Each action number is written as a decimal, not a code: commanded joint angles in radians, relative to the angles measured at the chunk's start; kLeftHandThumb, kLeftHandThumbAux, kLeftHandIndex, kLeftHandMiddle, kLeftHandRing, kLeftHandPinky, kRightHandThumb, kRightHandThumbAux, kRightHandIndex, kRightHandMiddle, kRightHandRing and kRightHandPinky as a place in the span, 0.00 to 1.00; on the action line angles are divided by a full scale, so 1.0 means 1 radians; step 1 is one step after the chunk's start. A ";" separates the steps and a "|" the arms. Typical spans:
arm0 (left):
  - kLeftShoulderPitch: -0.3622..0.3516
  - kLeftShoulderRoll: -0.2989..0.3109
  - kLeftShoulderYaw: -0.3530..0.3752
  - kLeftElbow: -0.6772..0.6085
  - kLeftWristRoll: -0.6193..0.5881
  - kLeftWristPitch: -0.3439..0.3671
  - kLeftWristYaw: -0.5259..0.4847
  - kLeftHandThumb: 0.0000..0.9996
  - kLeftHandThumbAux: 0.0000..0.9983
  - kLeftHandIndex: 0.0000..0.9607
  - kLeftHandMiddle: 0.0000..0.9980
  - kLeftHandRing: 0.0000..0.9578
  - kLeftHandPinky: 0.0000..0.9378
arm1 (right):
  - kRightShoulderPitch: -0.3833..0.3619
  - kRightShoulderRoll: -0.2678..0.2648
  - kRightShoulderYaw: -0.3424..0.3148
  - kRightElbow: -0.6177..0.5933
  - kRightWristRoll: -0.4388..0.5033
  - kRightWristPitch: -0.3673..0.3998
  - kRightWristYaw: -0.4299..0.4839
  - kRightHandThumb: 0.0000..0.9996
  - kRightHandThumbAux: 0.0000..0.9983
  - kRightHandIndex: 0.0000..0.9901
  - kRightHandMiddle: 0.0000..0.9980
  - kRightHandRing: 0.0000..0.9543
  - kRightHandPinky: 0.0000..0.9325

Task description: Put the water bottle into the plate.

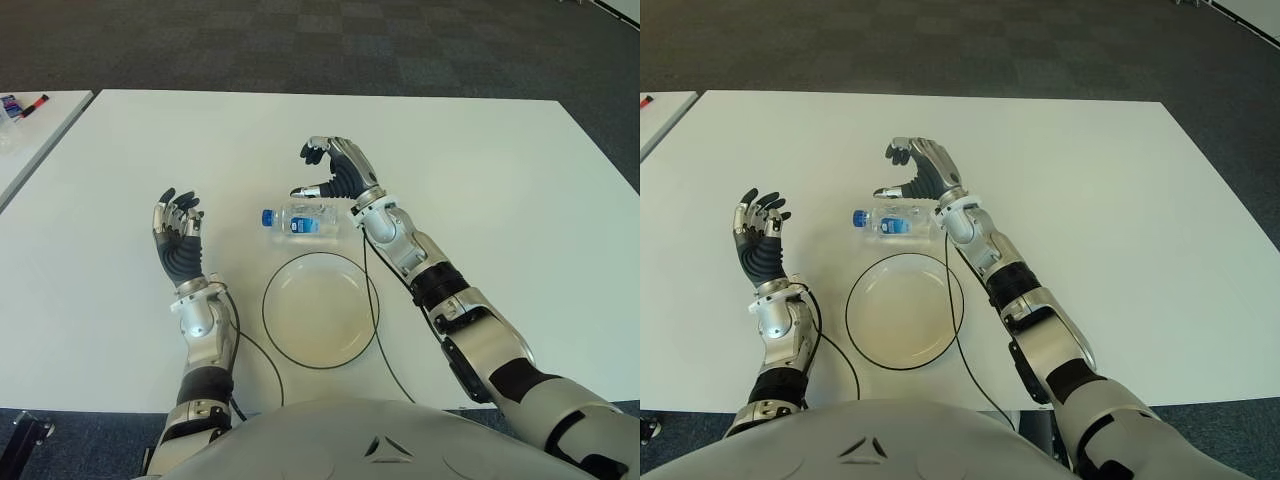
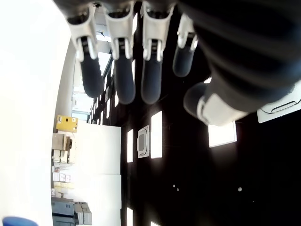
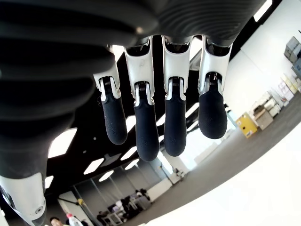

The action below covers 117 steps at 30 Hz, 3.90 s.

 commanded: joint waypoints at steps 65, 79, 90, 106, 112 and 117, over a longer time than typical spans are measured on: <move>-0.002 0.002 -0.008 0.000 0.009 0.025 -0.010 0.56 0.61 0.21 0.32 0.34 0.39 | -0.107 -0.044 0.060 0.228 -0.083 -0.070 0.011 0.52 0.47 0.03 0.14 0.20 0.23; 0.005 0.001 -0.006 -0.011 0.036 0.037 0.006 0.58 0.60 0.20 0.30 0.32 0.38 | -0.118 -0.052 0.076 0.236 -0.088 -0.035 0.095 0.38 0.43 0.00 0.04 0.10 0.16; 0.014 -0.003 -0.007 -0.035 0.038 0.064 0.003 0.60 0.61 0.19 0.30 0.33 0.39 | -0.140 -0.064 0.104 0.257 -0.106 -0.026 0.153 0.35 0.41 0.00 0.00 0.04 0.07; 0.007 0.004 -0.010 -0.021 0.031 0.052 -0.014 0.60 0.58 0.19 0.29 0.32 0.38 | -0.194 -0.084 0.191 0.281 -0.202 -0.015 0.179 0.36 0.40 0.00 0.00 0.00 0.01; 0.012 0.003 -0.013 -0.029 0.054 0.055 0.002 0.61 0.58 0.19 0.29 0.32 0.38 | -0.205 -0.078 0.214 0.292 -0.225 -0.002 0.177 0.36 0.40 0.00 0.00 0.00 0.02; 0.015 0.000 -0.012 -0.034 0.068 0.059 0.010 0.60 0.59 0.19 0.29 0.32 0.38 | -0.214 -0.071 0.231 0.309 -0.236 0.003 0.170 0.37 0.39 0.00 0.00 0.00 0.04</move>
